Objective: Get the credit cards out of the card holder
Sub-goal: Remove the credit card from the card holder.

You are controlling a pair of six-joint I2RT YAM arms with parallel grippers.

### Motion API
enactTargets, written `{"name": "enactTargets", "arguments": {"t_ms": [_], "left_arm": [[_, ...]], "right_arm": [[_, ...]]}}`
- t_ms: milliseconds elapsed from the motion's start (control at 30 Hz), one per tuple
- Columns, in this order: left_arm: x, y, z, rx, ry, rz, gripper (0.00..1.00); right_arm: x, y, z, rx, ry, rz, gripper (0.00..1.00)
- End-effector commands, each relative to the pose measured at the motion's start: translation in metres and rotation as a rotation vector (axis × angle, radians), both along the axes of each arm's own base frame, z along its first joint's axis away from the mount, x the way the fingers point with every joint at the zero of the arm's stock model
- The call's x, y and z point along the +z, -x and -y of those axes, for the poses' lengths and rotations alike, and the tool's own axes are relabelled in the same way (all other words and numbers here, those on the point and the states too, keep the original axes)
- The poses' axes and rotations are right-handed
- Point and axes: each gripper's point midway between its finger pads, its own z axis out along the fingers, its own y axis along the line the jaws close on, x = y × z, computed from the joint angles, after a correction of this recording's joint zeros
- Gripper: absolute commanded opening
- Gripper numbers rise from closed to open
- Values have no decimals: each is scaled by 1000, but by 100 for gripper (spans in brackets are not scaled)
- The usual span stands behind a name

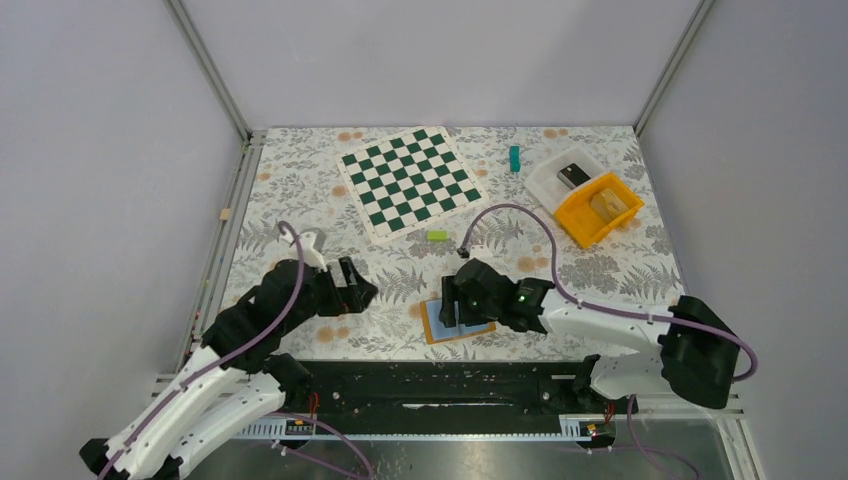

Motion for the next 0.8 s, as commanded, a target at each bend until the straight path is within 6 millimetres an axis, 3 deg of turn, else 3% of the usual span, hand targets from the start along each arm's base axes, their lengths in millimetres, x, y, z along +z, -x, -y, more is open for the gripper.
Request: {"name": "enactTargets", "arguments": {"t_ms": [0,167,400,767], "left_arm": [[32,-10,-35,128,-54,146,94],[48,-8,-49,154,-55,217,94],[63,-4,-72,244,-10,315,97],[68,-2,-75,256,14,348,98]], "right_arm": [[14,-15,-17,-27,52,95,74],[13,-13,-38,13,113,128,74],[-3,-12,-47,46,246,128,74],[-27,-7,-48,72,387,97,77]]}}
